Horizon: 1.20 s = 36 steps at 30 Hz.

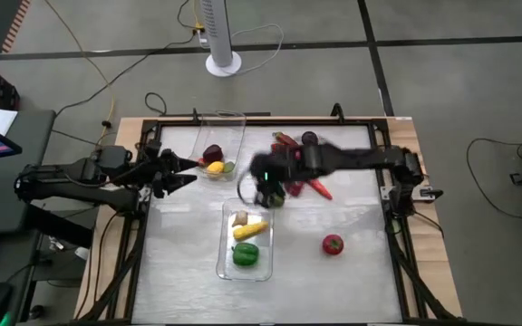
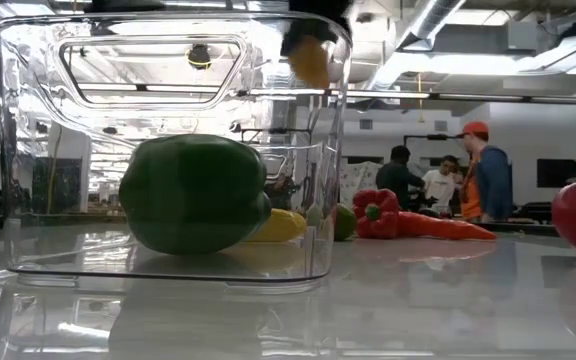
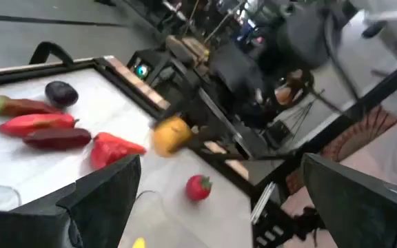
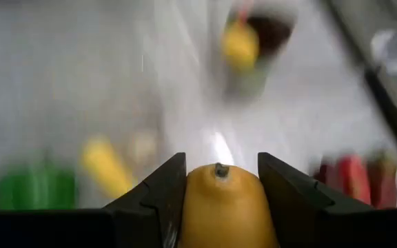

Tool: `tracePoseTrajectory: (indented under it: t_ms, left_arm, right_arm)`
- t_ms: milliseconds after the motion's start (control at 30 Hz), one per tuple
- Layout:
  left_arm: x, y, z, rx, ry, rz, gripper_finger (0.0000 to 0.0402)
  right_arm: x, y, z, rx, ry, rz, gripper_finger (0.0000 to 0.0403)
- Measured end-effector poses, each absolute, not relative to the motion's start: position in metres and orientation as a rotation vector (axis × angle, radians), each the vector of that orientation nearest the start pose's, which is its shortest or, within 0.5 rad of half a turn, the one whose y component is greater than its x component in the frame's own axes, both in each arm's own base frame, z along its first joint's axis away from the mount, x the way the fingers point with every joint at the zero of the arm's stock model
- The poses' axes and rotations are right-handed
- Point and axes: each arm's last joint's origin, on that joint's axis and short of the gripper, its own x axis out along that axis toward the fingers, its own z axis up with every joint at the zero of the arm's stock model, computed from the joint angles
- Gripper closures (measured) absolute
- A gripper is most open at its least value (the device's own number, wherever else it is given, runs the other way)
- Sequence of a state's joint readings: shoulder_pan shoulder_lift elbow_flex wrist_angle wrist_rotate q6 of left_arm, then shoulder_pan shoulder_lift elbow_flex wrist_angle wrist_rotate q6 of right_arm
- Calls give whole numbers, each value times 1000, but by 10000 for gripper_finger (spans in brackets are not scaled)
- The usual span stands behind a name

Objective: Sort produce into baskets
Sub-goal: Put the yellow lemon into the top transparent bin, then put the top dark red chilli pepper into the bottom transparent bin

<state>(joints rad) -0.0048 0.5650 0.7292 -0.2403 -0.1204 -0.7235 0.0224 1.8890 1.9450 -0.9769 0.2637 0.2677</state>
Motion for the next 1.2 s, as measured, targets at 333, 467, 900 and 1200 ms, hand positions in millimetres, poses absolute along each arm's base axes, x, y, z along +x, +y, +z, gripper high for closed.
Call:
tracePoseTrajectory:
  t_ms: [333,467,900,1200]
  left_arm:
    - [124,5,340,-790,-30,190,15]
    - [124,7,341,-841,-71,246,15]
    - [124,12,337,-827,-113,435,15]
    - [123,14,335,-813,-132,521,15]
  right_arm:
    - [458,-69,357,187,371,-323,201]
    - [477,-88,337,194,306,-309,199]
    - [478,-136,310,270,408,-187,128]
    - [406,-191,315,224,814,-379,127]
